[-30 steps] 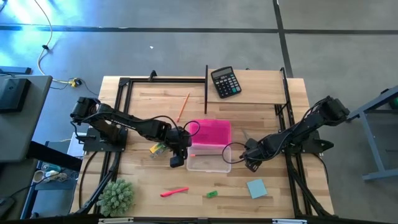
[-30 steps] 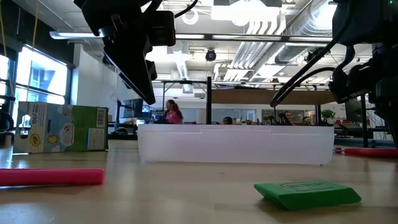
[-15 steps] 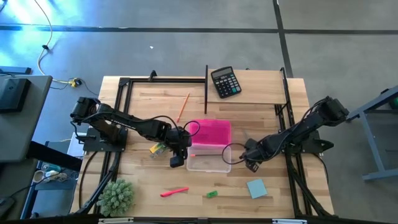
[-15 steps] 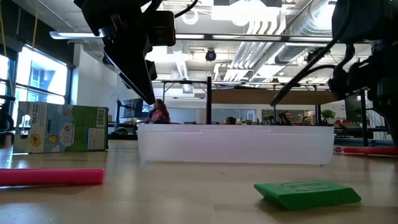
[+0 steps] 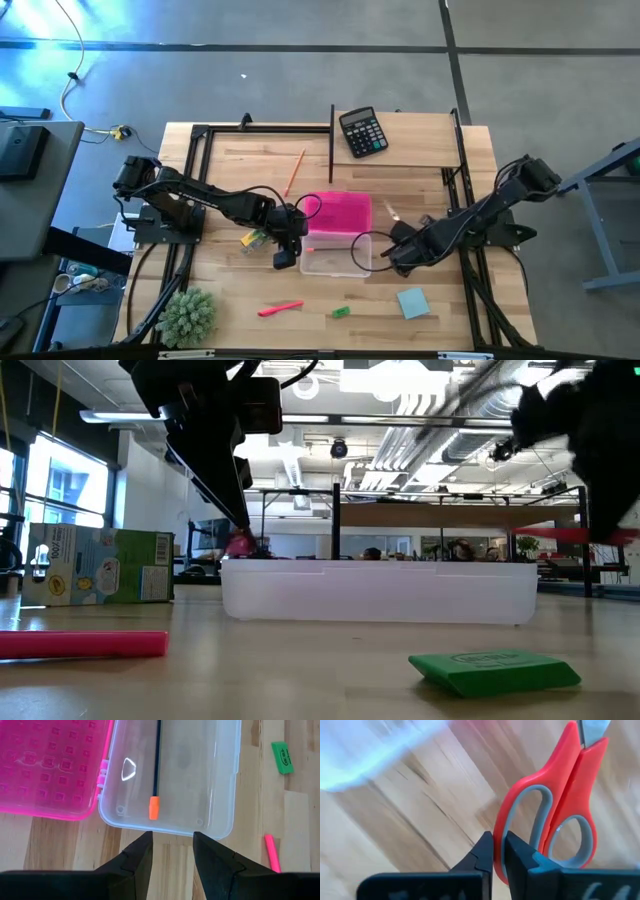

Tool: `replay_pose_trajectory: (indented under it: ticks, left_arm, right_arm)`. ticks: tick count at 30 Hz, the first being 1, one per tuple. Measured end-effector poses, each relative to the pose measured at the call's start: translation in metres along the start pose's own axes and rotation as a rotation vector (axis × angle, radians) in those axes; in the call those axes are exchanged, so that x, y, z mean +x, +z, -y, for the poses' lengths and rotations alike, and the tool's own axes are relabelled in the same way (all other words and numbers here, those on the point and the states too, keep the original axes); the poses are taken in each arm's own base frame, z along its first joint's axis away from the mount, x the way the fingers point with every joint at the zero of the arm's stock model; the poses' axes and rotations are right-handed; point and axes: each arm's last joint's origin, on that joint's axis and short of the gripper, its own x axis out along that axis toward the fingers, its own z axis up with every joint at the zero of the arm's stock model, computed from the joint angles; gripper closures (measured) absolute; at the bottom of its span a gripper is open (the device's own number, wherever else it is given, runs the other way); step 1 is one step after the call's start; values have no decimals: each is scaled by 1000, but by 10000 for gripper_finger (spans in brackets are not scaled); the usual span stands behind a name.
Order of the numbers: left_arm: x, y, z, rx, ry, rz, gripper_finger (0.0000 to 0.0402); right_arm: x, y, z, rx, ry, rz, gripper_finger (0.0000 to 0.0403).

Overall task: Pack school essentials
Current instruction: Put the red scissors into the supply box

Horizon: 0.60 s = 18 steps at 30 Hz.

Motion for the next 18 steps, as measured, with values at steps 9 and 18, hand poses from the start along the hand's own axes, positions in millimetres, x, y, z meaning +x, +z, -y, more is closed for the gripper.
replay_pose_trajectory:
  ticks: [9, 18]
  left_arm:
    - [0, -10, 0, -68, 47, -89, 271]
    - [-1, -26, 13, -65, 133, -179, 271]
  right_arm:
    - [-44, 31, -23, -222, 88, 307, 387]
    - [-59, 54, -48, -407, 253, 570, 387]
